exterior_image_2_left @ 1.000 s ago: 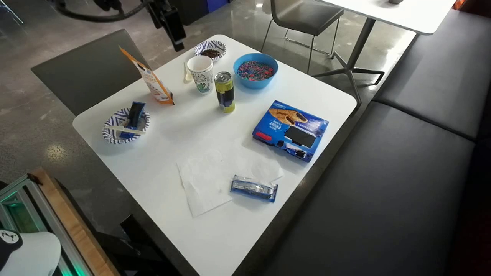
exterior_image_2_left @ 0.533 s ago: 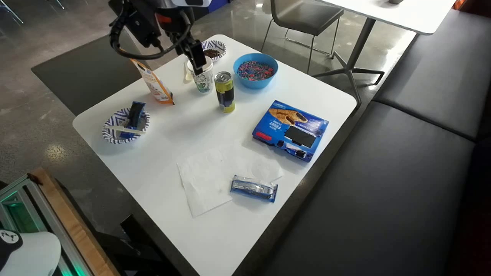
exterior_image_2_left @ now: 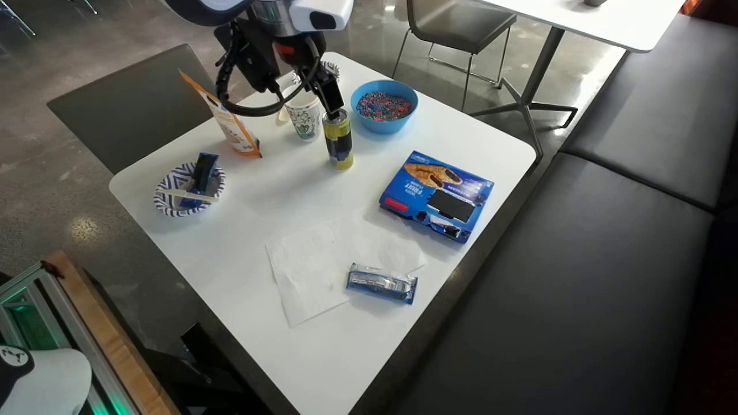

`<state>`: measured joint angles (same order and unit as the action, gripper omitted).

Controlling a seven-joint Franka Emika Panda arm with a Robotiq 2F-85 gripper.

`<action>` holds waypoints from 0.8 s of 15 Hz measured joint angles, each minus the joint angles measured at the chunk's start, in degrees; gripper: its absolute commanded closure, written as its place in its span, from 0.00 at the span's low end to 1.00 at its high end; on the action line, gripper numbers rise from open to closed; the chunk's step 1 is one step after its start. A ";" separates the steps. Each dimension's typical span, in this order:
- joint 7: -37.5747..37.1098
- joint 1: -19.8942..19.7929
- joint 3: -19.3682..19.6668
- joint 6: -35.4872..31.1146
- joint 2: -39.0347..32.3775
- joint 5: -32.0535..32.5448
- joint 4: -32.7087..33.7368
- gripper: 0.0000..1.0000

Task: Pick up the can and put it on the napkin

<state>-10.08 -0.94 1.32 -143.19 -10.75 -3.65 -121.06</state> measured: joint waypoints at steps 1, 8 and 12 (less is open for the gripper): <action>-0.31 0.00 0.09 -0.37 -0.68 0.00 0.31 0.00; -0.88 0.04 0.19 -0.45 -2.01 0.08 1.48 0.00; -0.88 0.50 0.19 -1.56 -4.56 0.32 1.91 0.00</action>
<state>-10.96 -0.44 1.51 -144.75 -15.31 -3.33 -119.15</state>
